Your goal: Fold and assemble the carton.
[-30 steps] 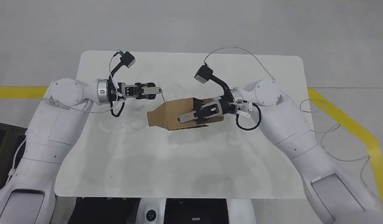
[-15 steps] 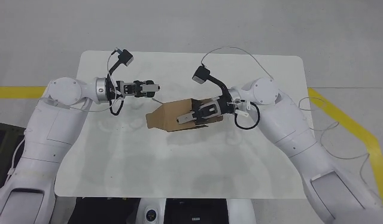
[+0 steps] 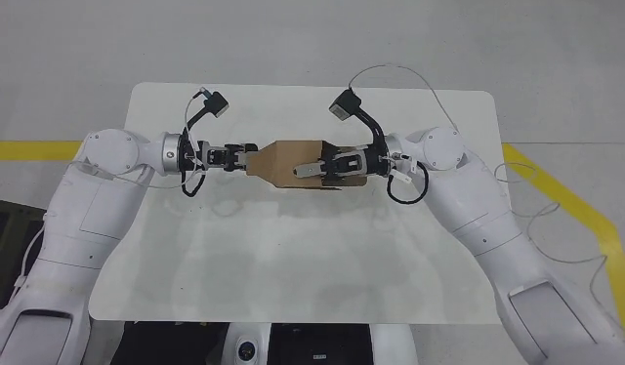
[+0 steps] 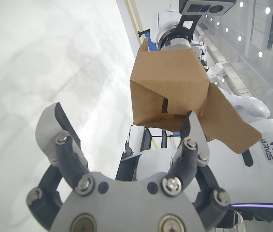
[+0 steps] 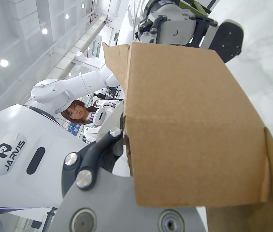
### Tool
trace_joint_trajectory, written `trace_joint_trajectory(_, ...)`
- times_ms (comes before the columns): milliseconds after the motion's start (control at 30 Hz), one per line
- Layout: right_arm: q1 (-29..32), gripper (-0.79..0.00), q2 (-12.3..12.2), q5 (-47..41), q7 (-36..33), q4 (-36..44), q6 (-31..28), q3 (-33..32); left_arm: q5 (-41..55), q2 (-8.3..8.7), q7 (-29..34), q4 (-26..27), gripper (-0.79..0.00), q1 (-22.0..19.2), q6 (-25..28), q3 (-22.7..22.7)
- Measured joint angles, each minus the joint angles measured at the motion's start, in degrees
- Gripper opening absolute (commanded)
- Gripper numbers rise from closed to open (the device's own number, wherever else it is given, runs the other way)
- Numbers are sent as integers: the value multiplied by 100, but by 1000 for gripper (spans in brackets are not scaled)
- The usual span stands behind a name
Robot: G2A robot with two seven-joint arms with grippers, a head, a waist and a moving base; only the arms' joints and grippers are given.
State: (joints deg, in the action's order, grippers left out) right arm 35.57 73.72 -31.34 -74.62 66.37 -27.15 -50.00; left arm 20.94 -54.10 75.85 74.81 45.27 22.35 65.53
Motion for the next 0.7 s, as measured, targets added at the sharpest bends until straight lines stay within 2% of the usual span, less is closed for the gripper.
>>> trace_joint_trajectory(700, -47, -785, 89, 25, -79, -68, 40, 105, -9, 5, 106, 134, 0, 48, -32, -114)
